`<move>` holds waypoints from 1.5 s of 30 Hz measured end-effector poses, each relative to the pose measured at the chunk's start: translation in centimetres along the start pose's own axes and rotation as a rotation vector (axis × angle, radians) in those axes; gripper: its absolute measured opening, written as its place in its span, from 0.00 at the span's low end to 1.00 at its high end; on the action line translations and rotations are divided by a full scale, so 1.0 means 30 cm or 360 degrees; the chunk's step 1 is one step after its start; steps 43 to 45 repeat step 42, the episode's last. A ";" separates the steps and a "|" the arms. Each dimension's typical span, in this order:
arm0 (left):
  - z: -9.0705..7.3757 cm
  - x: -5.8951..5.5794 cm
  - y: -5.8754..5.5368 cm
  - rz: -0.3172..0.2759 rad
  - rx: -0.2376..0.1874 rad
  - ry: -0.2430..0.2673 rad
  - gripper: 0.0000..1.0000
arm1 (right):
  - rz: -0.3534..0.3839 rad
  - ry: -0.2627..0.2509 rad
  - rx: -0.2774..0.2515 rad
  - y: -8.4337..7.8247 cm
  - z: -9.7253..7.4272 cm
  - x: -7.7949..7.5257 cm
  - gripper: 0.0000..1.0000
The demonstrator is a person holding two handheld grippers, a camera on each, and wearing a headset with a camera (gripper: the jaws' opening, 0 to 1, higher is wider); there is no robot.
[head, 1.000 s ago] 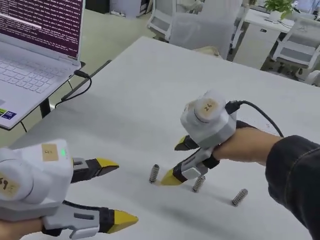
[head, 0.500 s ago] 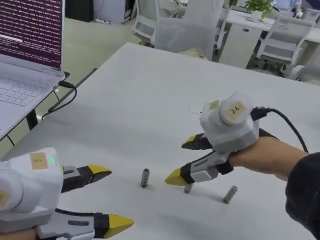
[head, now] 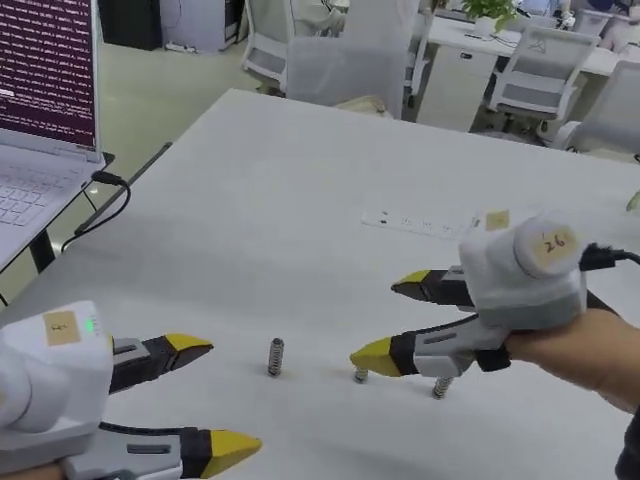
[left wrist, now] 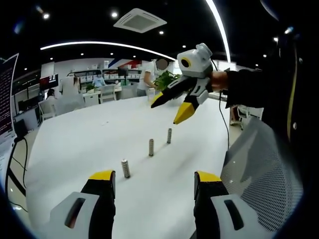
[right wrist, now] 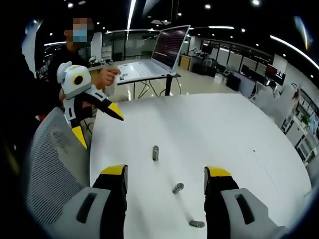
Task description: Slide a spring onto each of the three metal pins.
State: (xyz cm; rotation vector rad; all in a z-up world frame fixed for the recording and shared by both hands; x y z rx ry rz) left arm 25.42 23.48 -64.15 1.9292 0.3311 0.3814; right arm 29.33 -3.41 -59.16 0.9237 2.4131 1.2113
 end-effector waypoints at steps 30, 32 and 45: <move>0.010 -0.011 -0.006 -0.0021 -0.0010 -0.0020 0.60 | 0.0345 -0.0263 -0.0335 -0.413 -0.177 0.005 0.67; 0.012 -0.011 -0.011 -0.0027 -0.0008 -0.0023 0.60 | 0.0355 -0.0278 -0.0327 -0.430 -0.176 0.005 0.69; 0.020 -0.003 -0.047 -0.0062 0.0008 -0.0023 0.60 | 0.0427 -0.0327 -0.0320 -0.485 -0.168 0.011 0.71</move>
Point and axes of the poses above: the centre of the closed fingertips' face, and the gripper's own axes: z roughly forward along the fingers, x roughly to its left, y roughly out of its top, the point moved 10 cm from there along -z, roughly backward along the fingers, and after that the axes turned 8 degrees about z, right-handed, at the moved point
